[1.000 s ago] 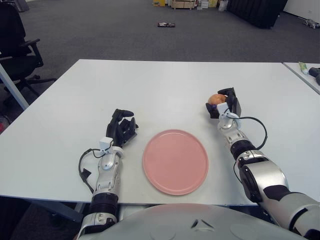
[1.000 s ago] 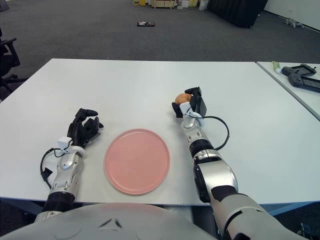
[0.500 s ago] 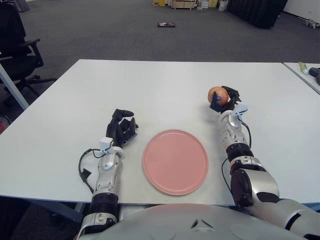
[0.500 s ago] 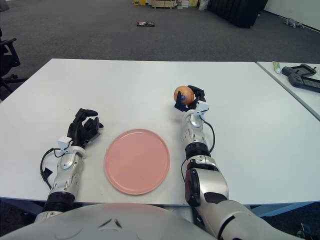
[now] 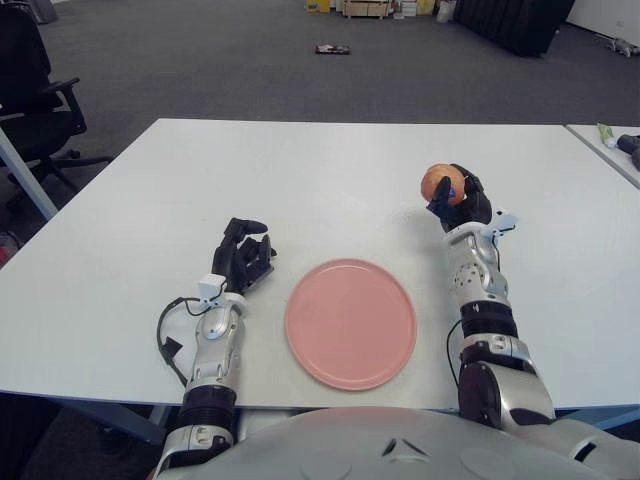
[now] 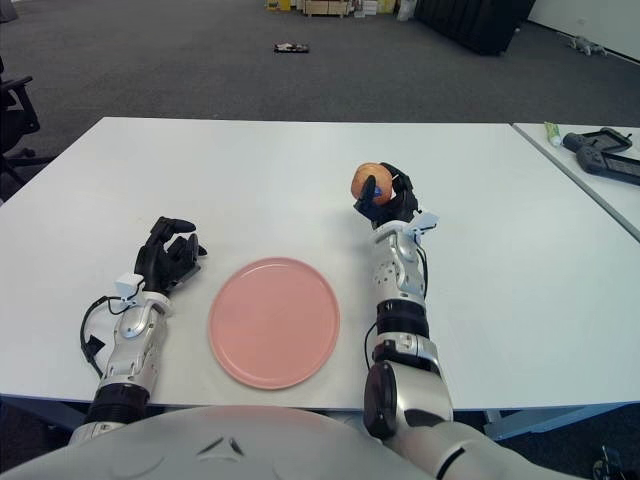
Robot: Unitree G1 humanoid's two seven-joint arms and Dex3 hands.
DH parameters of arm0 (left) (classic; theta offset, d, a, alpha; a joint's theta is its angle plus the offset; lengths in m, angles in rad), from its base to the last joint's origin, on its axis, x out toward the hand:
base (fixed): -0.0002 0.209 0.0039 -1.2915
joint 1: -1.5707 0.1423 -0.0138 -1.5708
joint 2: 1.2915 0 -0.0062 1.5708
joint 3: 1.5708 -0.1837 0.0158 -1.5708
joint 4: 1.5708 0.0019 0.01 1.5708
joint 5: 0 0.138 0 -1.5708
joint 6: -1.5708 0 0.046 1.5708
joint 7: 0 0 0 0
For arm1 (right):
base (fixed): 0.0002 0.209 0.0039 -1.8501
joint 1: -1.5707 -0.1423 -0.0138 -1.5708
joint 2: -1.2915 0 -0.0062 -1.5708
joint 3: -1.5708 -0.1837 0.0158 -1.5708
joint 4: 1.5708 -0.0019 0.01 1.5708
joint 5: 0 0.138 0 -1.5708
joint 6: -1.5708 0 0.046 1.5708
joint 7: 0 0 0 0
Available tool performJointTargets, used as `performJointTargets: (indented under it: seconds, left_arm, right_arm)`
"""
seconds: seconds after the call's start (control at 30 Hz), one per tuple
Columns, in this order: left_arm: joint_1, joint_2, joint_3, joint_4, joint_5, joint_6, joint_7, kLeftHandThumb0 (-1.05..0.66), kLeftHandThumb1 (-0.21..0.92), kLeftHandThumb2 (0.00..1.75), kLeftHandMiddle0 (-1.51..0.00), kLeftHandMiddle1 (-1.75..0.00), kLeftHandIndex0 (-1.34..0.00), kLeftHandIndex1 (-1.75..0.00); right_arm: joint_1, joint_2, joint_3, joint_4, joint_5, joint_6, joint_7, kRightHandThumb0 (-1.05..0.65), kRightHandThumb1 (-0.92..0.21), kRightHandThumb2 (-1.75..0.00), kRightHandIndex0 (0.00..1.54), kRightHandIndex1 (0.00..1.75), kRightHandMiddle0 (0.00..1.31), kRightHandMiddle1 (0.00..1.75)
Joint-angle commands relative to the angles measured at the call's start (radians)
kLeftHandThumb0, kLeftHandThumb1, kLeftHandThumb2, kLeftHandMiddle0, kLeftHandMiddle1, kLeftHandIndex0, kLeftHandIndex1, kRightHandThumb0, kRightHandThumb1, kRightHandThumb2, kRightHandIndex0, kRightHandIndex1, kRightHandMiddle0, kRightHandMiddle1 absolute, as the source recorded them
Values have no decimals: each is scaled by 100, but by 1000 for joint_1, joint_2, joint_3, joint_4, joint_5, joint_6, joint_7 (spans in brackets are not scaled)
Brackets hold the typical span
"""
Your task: Put the apple into the plate.
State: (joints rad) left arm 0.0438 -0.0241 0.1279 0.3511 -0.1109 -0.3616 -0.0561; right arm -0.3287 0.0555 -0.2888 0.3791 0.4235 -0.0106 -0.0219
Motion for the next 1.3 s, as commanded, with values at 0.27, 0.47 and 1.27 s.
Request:
performJointTargets:
  seconds: [0.27,0.47,1.27]
  left_arm:
    - [4,1,-2,14,4,24,5,-39,67,88,-57,-175,-35,-175]
    - [0,3,-2,23,-3,12,-8,-39,65,91,-59,-175,-36,-175]
    - [-11,12,-7,55,20,-41,-4,-40,62,94,-71,-175,-38,-175]
  right_arm:
    - [176,-51,207,-225,-100,-161,334,-57,-9,-160,127,175,80,175]
    - [216,-84,265,-235,-154,-260,442,-61,-2,-168,129,175,86,175]
    - [302,-332,539,-516,-534,-138,559,-55,-12,-155,128,175,77,175]
